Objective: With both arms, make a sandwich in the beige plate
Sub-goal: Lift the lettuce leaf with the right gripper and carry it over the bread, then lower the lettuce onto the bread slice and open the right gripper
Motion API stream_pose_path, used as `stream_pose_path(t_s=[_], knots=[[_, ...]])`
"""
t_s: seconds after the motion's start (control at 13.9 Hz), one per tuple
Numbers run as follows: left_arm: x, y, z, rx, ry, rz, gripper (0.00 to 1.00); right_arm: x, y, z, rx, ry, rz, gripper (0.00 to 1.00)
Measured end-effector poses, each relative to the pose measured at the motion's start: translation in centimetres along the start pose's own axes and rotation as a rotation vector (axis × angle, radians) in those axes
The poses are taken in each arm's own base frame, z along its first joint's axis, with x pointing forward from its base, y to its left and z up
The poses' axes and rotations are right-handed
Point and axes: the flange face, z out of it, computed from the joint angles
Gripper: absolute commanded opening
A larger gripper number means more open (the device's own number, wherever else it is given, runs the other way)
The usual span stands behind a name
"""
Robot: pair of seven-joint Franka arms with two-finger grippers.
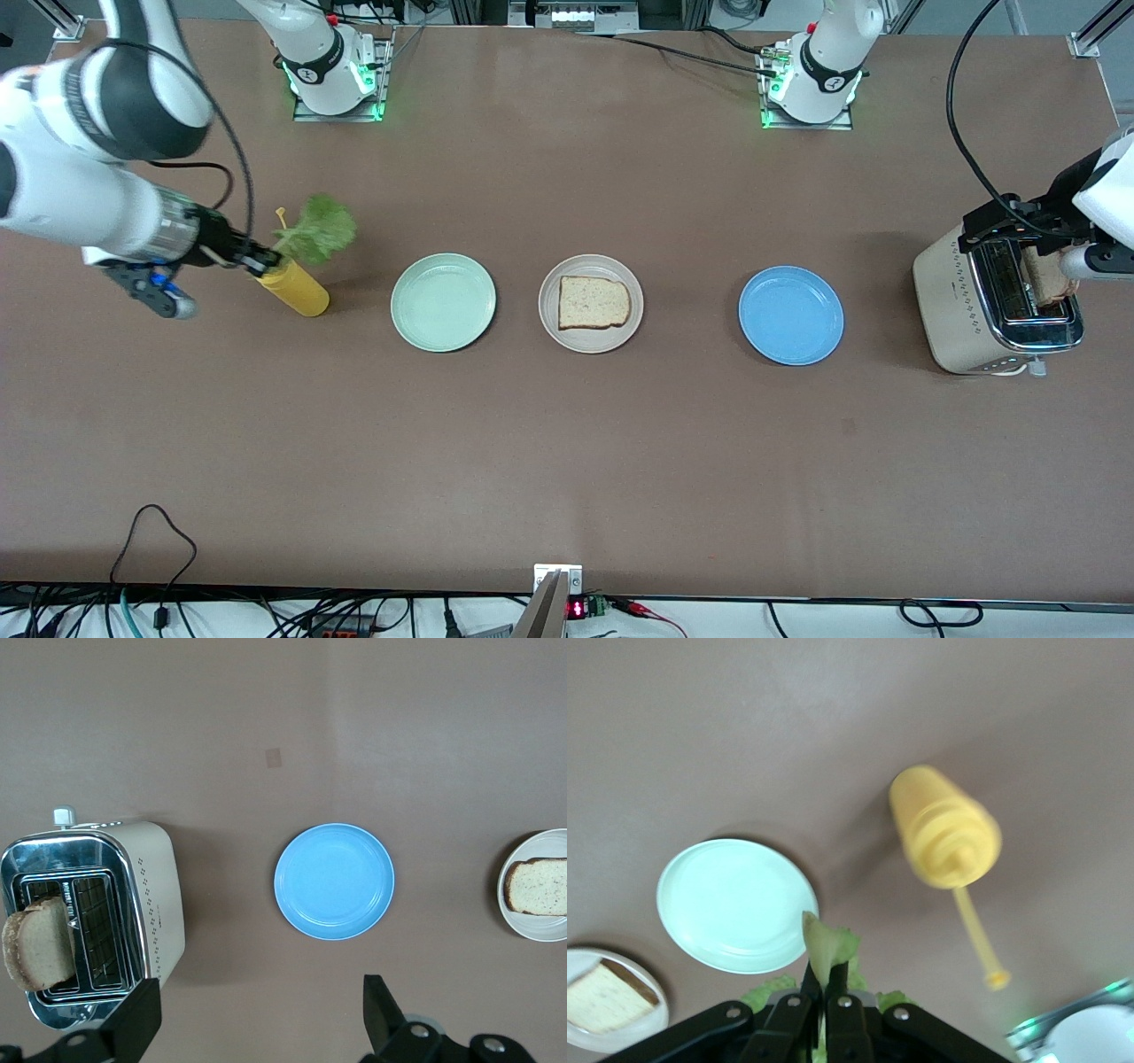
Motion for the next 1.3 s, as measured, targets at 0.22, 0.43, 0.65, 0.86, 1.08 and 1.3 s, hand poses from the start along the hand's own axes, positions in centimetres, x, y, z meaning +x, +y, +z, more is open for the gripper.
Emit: stream_pose_path(t_s=[0.22, 0.43, 0.65, 0.86, 1.08, 1.3], knots=[[0.0, 0.0, 0.0, 0.0, 0.002, 0.0, 1.0, -2.9, -5.8, 3.8, 0.025, 0.026, 0.148, 0.0], [0.0, 0.0, -0.1, 0.0, 0.005, 0.001, 1.0, -5.9, -10.5, 8.4, 0.039, 0.032, 0.268, 0.0], [0.0, 0.1, -0.1, 0.0, 0.006, 0.001, 1.0, -8.5, -14.0, 11.8, 0.057, 0.033, 0.396, 0.0], [0.0, 0.1, -0.1, 0.0, 0.006, 0.001, 1.0, -10.7, -17.8, 13.4, 0.089, 0.026, 0.505, 0.0], [0.0, 0.1, -0.1, 0.0, 0.006, 0.001, 1.0, -12.3, -20.7, 14.9, 0.096, 0.011, 0.566, 0.0], [0.0, 0.1, -0.1, 0.0, 0.006, 0.001, 1.0, -13.6, -23.0, 17.3, 0.155, 0.007, 0.616, 0.0]])
